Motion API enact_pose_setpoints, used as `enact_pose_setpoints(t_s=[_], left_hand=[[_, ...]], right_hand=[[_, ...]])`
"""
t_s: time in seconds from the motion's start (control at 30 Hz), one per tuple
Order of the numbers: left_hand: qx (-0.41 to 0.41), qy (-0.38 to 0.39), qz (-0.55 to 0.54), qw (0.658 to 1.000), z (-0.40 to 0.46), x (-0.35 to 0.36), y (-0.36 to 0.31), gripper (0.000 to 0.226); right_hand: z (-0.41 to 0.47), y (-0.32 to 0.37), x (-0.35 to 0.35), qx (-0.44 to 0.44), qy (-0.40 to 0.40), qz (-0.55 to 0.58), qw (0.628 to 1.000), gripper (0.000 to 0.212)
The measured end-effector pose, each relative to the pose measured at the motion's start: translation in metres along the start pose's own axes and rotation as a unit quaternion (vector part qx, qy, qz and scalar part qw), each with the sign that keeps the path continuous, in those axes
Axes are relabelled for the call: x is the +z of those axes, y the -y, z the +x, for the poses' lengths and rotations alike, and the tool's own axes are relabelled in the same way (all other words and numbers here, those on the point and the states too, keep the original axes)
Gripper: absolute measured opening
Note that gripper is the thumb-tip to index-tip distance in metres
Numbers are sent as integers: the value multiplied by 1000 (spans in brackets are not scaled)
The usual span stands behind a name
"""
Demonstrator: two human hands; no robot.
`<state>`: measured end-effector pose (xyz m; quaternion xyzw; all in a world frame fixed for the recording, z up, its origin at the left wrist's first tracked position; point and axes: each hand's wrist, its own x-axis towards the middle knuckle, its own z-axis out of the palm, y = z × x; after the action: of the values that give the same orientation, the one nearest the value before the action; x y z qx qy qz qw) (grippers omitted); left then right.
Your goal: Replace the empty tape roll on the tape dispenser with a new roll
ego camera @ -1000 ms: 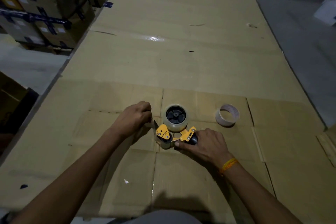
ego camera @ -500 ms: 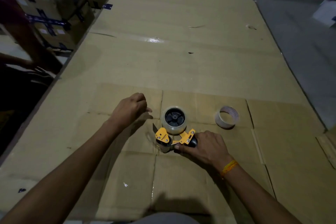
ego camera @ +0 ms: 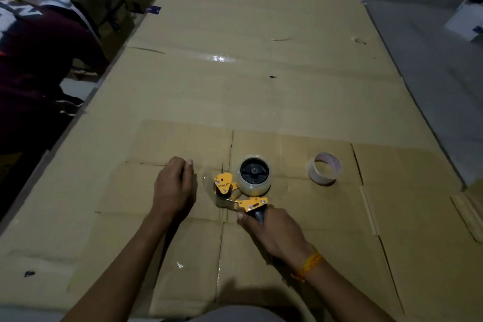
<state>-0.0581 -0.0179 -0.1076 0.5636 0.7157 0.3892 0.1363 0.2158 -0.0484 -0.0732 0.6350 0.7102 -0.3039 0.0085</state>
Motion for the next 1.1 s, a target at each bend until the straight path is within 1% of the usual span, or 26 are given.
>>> enact_pose_setpoints(t_s=[0.07, 0.13, 0.23, 0.3, 0.43, 0.53, 0.63, 0.77, 0.9, 0.97, 1.1], left_hand=[[-22, -39, -17, 999, -3, -2, -2, 42], [-31, -50, -23, 998, -4, -4, -1, 44], [-29, -33, -26, 999, -9, -2, 3, 44], [-30, -15, -36, 999, -17, 2, 0, 45], [-20, 5, -59, 998, -39, 5, -19, 45], [-26, 27, -67, 997, -52, 10, -26, 46], [-37, 47, -71, 996, -67, 14, -30, 45], [-54, 67, -65, 994, -87, 15, -34, 40], [-50, 85, -39, 994, -107, 11, -44, 35], [-47, 84, -37, 995, -114, 6, -52, 33], [-43, 77, -9, 996, -120, 2, -64, 32]], right_hand=[[-4, 6, 10, 6, 18, 47, 999, 70], [-8, 13, 10, -4, 39, 72, 997, 66], [-12, 14, -1, -17, 86, 57, 995, 62], [-17, 10, -10, -26, 101, 35, 994, 63], [-27, -2, -23, -29, 91, 19, 995, 62], [-34, -14, -26, -20, 79, 64, 995, 61], [-40, -29, -24, -32, 100, 125, 987, 56], [-40, -43, -22, -40, 136, 182, 973, 42], [-42, -55, -21, -68, 120, 171, 976, 27], [-43, -62, -25, -82, 83, 164, 980, 22], [-40, -76, -37, -109, 22, 168, 980, 19]])
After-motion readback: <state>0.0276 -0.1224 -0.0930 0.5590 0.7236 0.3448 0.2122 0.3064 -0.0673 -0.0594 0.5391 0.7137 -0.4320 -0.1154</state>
